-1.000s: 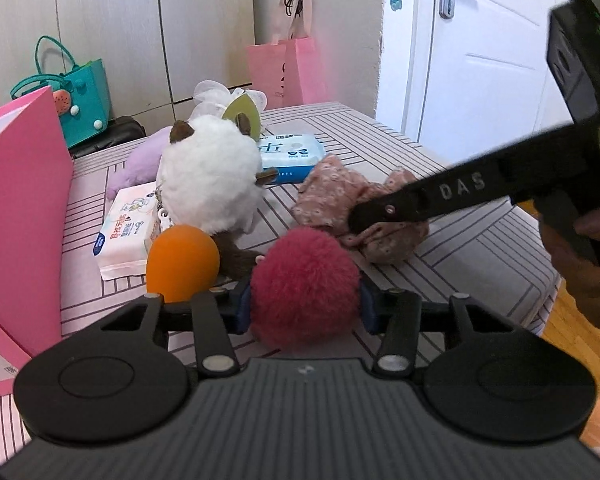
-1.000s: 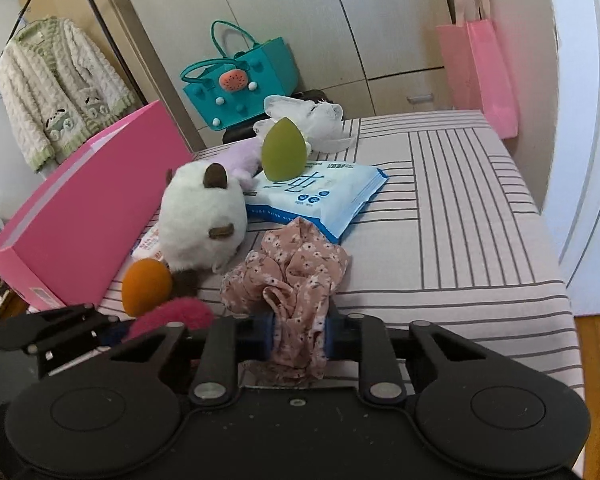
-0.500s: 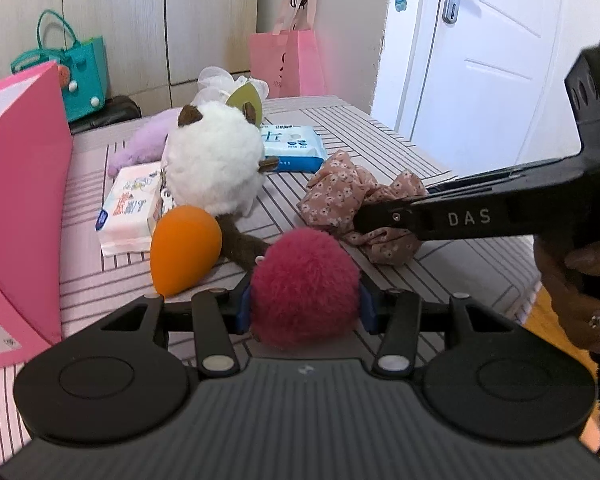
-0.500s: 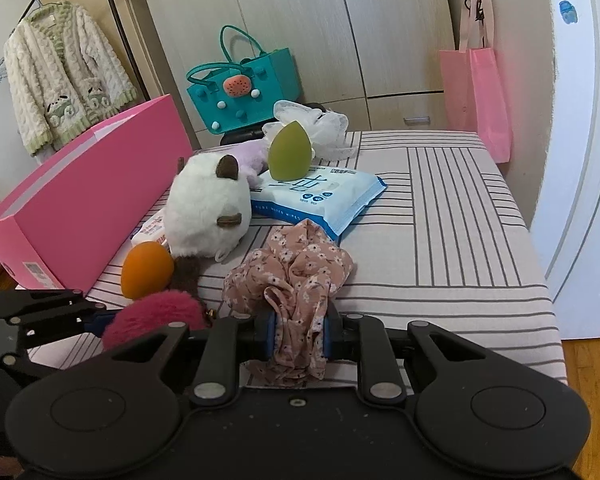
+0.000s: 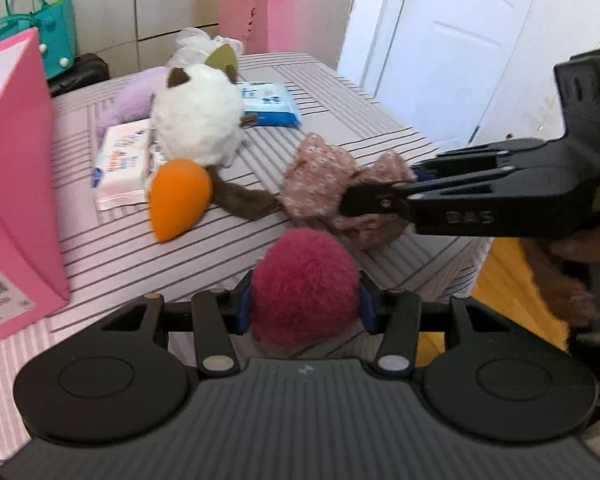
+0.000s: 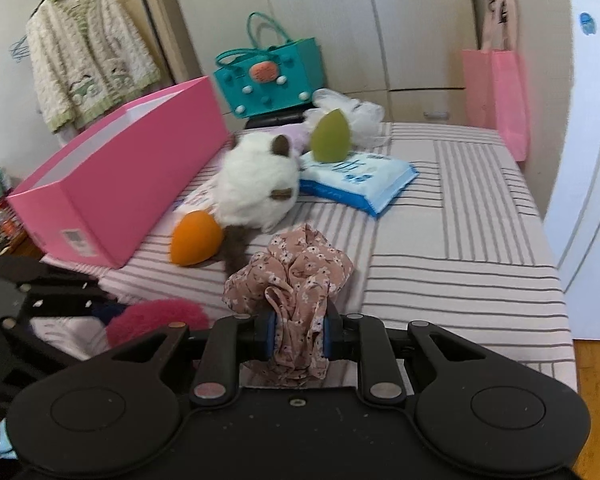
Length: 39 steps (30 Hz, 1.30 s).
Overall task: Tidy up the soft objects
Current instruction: 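Carry pom-pom and scrunchie into the pink box and open both tools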
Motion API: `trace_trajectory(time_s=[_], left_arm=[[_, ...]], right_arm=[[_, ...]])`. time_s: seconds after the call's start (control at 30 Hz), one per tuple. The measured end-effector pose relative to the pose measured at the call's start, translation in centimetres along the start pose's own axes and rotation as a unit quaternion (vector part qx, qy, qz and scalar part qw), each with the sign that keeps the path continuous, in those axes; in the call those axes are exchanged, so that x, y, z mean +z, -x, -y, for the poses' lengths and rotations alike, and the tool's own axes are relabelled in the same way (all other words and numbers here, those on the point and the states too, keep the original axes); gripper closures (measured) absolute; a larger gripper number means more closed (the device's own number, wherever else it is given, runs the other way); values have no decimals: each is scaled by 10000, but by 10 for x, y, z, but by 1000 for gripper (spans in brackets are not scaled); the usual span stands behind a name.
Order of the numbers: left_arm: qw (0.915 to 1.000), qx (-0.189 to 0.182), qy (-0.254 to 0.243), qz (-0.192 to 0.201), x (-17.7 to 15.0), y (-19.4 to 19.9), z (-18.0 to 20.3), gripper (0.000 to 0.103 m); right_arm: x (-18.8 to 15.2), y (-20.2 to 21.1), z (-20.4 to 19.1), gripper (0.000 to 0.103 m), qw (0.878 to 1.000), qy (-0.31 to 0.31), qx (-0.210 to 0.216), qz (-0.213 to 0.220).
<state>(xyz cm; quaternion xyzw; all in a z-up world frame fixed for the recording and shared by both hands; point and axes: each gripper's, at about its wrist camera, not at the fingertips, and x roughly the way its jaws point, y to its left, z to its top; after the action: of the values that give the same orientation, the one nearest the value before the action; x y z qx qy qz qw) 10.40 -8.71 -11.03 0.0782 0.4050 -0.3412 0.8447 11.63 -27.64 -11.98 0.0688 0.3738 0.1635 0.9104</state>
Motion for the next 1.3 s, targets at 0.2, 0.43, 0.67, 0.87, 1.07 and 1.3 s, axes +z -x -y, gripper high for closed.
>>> trace_trajectory(time_s=[0.2,0.43,0.67,0.87,1.07,1.3], left_arm=[[9995,-118,231,-189,-1,22,-19,55],[9974,-155,500,-491,-5,64,-42,55],[9933,114,903,-718,-17,117,-69,55],[9928,674,937,-315,-10,159,-88,55],[9839,981,1095,1020,8,197,-117,54],[9778,1088,1358,1164,52,165,-170,54]], right_arm=[[11,3,-16,78,9967,288,470,-598],[26,-1,-48,78,9823,427,1301,-1279],[48,-1,-88,78,9593,582,2185,-1692],[77,2,-122,77,9402,815,2892,-1603],[123,7,-135,76,9343,945,3340,-812],[175,-29,-153,76,9504,1624,2641,-244]])
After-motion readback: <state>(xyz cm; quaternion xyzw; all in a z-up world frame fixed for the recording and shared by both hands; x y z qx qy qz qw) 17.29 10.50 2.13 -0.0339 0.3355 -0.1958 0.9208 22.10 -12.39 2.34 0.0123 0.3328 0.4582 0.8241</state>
